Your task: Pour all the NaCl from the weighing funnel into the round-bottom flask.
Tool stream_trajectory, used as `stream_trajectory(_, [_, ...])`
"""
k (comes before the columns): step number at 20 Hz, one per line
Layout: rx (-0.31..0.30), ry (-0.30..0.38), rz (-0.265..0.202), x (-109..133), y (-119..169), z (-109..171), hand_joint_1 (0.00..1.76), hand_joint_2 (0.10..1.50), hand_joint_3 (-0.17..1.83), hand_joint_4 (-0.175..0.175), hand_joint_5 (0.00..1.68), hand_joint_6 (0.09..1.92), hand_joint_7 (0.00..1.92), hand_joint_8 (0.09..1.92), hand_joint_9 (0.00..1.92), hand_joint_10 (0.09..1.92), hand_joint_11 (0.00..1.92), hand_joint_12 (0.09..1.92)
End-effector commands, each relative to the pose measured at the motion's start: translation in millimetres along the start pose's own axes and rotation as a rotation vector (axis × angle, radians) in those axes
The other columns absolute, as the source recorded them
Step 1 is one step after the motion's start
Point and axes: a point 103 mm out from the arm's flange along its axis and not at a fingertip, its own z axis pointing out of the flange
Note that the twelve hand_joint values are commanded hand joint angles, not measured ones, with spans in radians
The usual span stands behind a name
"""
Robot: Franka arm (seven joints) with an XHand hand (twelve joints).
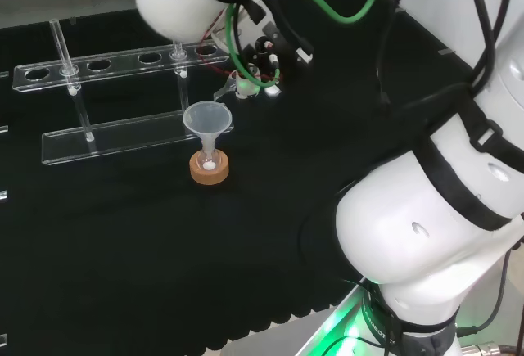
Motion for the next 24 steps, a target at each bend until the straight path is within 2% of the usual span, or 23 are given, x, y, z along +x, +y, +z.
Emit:
stream_trajectory(1, [-0.033,0.174,0.011,-10,-2,11,1.12,0.63,0.68,0.175,1.29,0.66,0.58,0.63,0.99,0.29,0.79,1.05])
stream_trajectory(15, [-0.096,0.409,0.028,-29,-1,34,1.12,0.63,0.68,0.175,1.29,0.66,0.58,0.63,0.99,0.29,0.79,1.05])
stream_trajectory(18, [-0.113,0.450,0.040,-34,-1,37,1.12,0.63,0.68,0.175,1.29,0.66,0.58,0.63,0.99,0.29,0.79,1.05])
stream_trajectory(24, [-0.137,0.490,0.050,-43,-1,42,1.12,0.63,0.68,0.175,1.29,0.66,0.57,0.63,0.99,0.29,0.78,1.05])
